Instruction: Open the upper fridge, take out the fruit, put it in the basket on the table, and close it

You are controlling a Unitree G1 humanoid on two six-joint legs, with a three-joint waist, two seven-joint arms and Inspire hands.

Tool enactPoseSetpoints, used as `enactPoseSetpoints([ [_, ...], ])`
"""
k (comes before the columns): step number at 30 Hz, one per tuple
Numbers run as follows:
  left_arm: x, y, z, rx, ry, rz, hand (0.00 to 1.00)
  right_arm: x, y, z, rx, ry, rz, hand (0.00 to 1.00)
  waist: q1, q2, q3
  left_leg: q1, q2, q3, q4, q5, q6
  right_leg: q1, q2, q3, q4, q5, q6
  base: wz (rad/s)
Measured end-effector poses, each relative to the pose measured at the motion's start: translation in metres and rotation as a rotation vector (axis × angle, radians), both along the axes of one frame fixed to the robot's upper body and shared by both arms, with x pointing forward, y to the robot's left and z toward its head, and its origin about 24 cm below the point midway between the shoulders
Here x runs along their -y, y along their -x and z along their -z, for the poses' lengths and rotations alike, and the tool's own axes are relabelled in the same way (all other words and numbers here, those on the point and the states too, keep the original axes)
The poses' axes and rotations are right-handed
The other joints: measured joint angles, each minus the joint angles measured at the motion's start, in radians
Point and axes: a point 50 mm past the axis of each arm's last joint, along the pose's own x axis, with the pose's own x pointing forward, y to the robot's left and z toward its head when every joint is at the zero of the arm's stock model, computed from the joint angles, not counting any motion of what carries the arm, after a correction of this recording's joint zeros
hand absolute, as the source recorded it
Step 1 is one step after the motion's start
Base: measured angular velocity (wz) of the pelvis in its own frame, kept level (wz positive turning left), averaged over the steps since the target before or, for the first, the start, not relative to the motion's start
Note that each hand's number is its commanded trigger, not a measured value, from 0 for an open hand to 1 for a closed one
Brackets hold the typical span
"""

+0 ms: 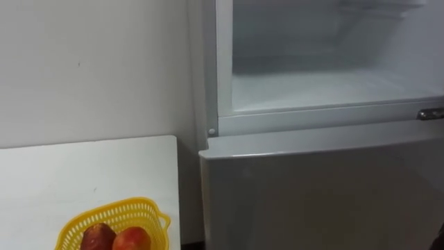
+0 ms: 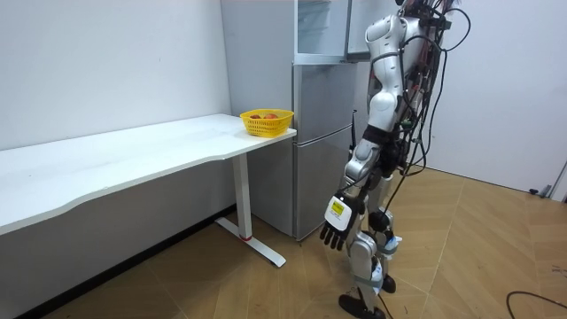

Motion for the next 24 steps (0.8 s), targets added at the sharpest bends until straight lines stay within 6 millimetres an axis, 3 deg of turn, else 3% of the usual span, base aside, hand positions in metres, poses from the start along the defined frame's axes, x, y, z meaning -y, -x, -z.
enactPoseSetpoints([
  [9,0.0,-0.004,0.0,0.008,-0.005,0.009,0.0,-0.01,-0.009,-0.006,-0.093,0.172,0.005,0.0,0.004,-0.007,0.003,-0.002,0.0,-0.001,0.0,0.0,0.0,-0.004,0.001,-0.004,0.001,0.0,0.0,-0.01],
  [16,0.001,-0.009,0.001,0.015,0.001,0.018,0.0,-0.023,-0.021,-0.011,-0.135,0.285,-0.014,0.0,0.008,-0.033,0.0097,-0.009,0.002,-0.005,0.001,0.0,0.0,-0.006,0.002,-0.016,0.002,0.002,-0.002,0.04],
  [24,0.002,-0.012,0.002,0.015,0.013,0.049,0.0,-0.044,-0.035,-0.016,-0.278,0.618,0.024,0.0,0.039,-0.043,0.0097,-0.001,0.003,-0.018,0.001,0.0,0.0,0.013,-0.001,-0.036,-0.001,0.004,-0.005,0.03],
])
